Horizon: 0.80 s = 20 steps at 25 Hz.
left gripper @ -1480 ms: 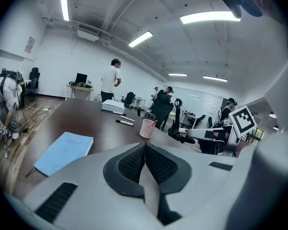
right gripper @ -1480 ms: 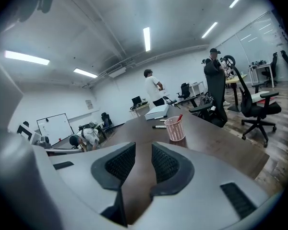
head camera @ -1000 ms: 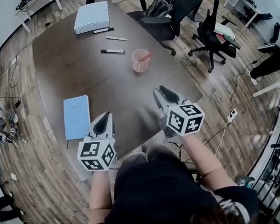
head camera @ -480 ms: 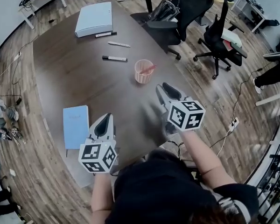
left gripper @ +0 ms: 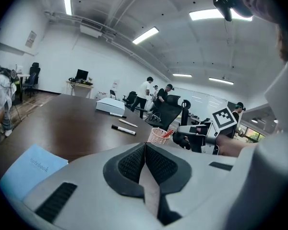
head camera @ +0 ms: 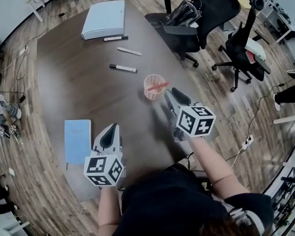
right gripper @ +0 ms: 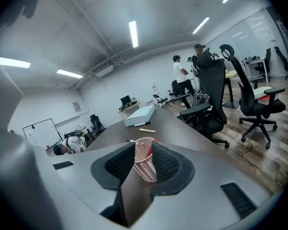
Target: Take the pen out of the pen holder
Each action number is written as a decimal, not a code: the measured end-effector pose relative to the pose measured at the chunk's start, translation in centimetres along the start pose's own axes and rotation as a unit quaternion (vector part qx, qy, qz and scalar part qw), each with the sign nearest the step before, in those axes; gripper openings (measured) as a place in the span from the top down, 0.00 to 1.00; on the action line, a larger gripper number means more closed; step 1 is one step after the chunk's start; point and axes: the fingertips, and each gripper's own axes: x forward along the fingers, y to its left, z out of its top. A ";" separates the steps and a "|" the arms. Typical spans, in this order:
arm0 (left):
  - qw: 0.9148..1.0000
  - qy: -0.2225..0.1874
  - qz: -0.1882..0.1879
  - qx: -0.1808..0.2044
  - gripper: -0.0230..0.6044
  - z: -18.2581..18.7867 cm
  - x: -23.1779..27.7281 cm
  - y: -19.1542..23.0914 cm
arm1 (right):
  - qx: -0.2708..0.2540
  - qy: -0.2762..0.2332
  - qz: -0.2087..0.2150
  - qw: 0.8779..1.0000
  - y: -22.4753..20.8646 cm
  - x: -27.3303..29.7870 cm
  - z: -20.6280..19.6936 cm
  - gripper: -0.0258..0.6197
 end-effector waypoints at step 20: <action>0.999 0.033 0.032 -0.021 0.92 -0.7 4.1 1.8 | 0.012 0.024 0.013 1.000 -2.2 5.4 -0.1 0.85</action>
